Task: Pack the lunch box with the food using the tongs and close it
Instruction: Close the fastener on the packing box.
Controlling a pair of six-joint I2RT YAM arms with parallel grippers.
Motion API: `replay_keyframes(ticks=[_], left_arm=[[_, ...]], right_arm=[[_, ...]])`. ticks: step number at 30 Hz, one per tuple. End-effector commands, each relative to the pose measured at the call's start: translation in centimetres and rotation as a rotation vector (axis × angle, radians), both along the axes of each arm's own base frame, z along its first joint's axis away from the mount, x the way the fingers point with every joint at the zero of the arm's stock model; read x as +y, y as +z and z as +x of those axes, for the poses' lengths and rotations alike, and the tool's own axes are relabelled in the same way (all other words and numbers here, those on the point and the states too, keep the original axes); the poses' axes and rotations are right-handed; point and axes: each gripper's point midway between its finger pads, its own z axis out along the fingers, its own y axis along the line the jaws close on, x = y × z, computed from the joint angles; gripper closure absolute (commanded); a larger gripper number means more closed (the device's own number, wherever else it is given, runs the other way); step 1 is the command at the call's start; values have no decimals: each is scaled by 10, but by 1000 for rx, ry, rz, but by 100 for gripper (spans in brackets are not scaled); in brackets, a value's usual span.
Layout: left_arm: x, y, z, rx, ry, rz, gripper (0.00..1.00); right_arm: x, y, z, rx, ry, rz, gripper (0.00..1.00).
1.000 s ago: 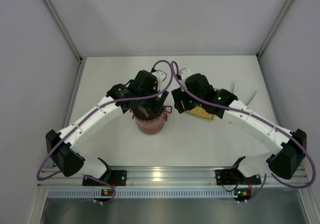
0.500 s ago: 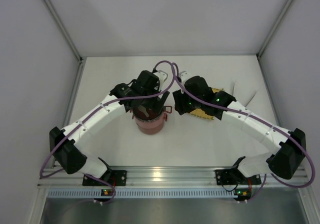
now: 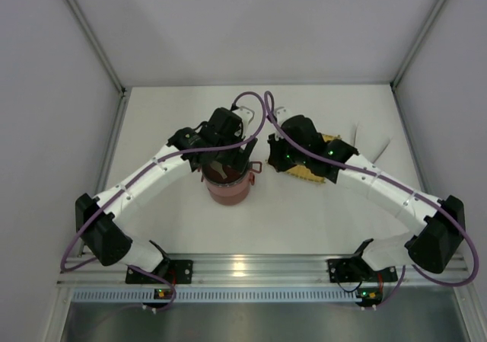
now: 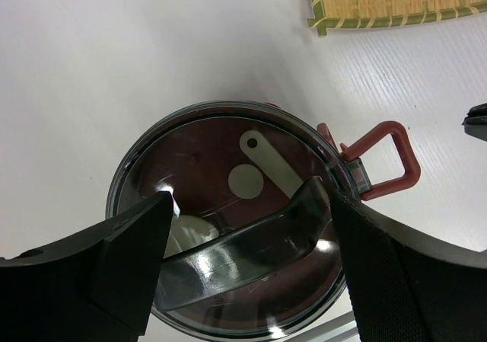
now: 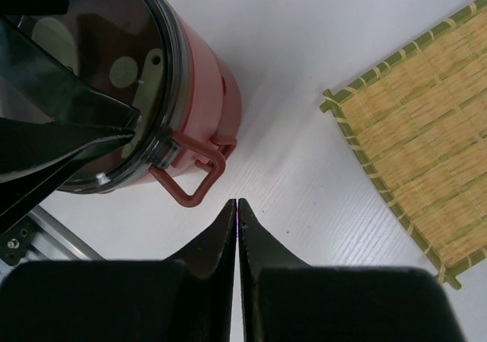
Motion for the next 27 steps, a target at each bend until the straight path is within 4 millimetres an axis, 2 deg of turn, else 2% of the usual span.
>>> replay_keyframes(ticks=[1,17,27], left_arm=[[10,-26,-14,93,10,59,12],[9,-29,-15,100,12,56,12],[9,-30,-16,103,12,51,12]], right_arm=[[17,9,11,-14,-12,102,100],[53,-33,10,90,19,139,100],[71,-41,17,113,-6,232,100]])
